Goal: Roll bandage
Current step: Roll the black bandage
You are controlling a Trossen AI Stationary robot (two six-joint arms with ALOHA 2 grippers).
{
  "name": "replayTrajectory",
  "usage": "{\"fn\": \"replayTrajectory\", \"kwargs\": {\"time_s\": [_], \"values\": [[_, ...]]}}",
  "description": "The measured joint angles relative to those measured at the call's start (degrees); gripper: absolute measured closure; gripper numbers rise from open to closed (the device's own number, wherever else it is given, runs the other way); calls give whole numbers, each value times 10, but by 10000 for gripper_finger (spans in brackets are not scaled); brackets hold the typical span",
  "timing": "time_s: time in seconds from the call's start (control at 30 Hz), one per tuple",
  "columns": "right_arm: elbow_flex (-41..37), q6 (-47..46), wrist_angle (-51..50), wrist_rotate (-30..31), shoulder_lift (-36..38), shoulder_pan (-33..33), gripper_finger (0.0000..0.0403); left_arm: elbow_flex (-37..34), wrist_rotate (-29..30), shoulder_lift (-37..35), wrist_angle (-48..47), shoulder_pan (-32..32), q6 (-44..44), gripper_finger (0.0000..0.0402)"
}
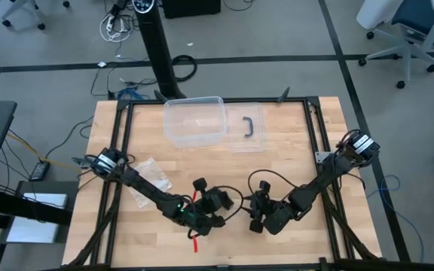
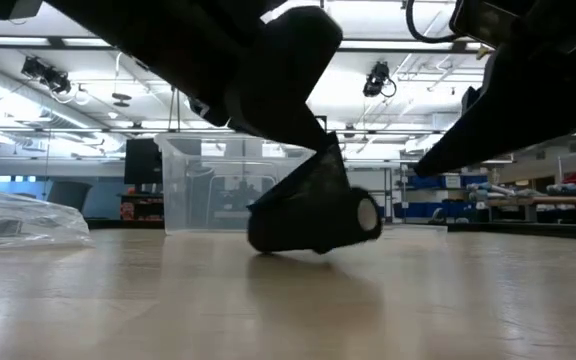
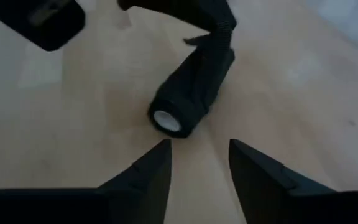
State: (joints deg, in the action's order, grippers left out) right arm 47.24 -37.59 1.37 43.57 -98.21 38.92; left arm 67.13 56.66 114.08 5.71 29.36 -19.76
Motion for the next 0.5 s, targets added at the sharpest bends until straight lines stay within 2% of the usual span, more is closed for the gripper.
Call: {"fn": "replayTrajectory", "kwargs": {"time_s": [0.27, 0.4, 0.5], "values": [[0, 44, 15, 34, -42, -4, 197, 0, 0, 0, 17, -1, 15, 401], [0, 62, 14, 95, -56, -4, 196, 0, -4, 0, 18, -1, 15, 401], [0, 92, 11, 112, -58, -3, 200, 0, -7, 0, 18, -1, 16, 401]]}}
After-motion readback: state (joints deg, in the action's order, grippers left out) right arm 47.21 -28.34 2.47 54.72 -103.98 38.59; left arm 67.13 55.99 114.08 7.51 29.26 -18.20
